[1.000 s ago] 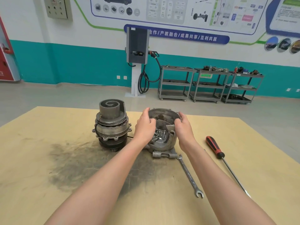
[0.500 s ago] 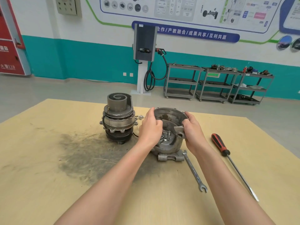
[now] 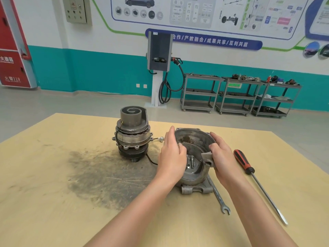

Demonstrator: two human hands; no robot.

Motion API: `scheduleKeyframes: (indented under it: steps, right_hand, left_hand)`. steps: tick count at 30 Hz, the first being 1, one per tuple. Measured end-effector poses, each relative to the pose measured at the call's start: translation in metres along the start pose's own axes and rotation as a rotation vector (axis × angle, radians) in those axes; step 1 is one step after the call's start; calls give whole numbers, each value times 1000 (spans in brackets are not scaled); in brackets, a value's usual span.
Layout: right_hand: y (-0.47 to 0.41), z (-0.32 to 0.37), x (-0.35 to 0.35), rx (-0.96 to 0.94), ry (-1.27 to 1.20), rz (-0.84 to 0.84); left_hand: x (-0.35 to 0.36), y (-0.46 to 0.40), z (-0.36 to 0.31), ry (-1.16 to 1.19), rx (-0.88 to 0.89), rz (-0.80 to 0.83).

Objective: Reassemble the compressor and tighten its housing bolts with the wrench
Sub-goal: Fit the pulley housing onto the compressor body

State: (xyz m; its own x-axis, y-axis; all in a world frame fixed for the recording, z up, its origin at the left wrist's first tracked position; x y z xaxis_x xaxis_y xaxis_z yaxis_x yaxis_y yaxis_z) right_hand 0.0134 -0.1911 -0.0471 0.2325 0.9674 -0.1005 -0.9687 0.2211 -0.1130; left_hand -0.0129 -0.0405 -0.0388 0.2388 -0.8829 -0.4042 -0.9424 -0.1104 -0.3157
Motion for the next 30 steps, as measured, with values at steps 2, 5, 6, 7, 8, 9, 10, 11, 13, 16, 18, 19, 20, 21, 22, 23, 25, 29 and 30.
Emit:
scheduleKeyframes:
  steps: [2,5,6,7,8,9,10,11,13,16,18,19,20,21,22,23,25,29,30]
  right_hand:
    - [0,-1,-1,-4,5,2]
    - [0,-2,-1,7,9,-5]
    - [0,-2,0,6,14,-10]
    - [0,-1,0,3,22,-12]
    - [1,-1,0,3,28,-11]
    - [2,0,0,5,30,-10]
    - [2,0,1,5,32,-8]
    - [3,0,1,3,34,-6]
    - [4,1,0,-2,39,-6]
    - [5,1,-1,-8,42,-16]
    - [5,1,-2,-10,53,-20]
    - [5,1,-1,-10,57,-22]
    - [4,1,-1,-12,61,-24]
    - [3,0,-1,-14,65,-27]
    - [3,0,-1,-17,66,-28]
    - [3,0,-1,-17,65,-31]
    - [2,0,0,-10,63,-38]
    - [2,-2,1,-1,57,-69]
    - [2,-3,1,-6,48,-81]
  left_hand:
    - [-18,-4,-2,-58,84,14]
    - [-74,-30,-2,-216,245,-237]
    - [-95,-41,0,-278,277,-332]
    - [-114,-54,4,-330,283,-396]
    - [-131,-65,10,-367,260,-420]
    - [-142,-77,18,-373,207,-409]
    - [-150,-86,27,-342,129,-371]
    - [-154,-94,37,-281,45,-314]
    - [-155,-104,55,-139,-108,-189]
    - [-146,-113,75,-84,-198,-43]
    - [-138,-117,82,-63,-173,-14]
    - [-135,-118,84,-41,-161,-12]
    - [-132,-119,85,-20,-153,-17]
    - [-130,-120,87,-4,-151,-29]
    - [-128,-120,88,2,-151,-48]
    - [-127,-120,89,0,-148,-71]
    - [-126,-120,91,-28,-138,-110]
    - [-126,-120,90,-98,-108,-143]
    - [-126,-119,90,-109,-106,-150]
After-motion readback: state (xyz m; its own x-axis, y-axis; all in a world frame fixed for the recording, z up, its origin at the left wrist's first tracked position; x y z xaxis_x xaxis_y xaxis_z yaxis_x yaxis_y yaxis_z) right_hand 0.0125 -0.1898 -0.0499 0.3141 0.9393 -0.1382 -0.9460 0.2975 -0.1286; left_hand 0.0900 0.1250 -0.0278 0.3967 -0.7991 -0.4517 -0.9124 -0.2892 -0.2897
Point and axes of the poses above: each hand's wrist, its own y-axis away from the middle knuckle, its own x-axis out of the palm, z = x × y, the point moved 2 cm from there along -y, towards the middle knuckle, and after that the axes turned 3 degrees about -z, right-handed, at the moved point
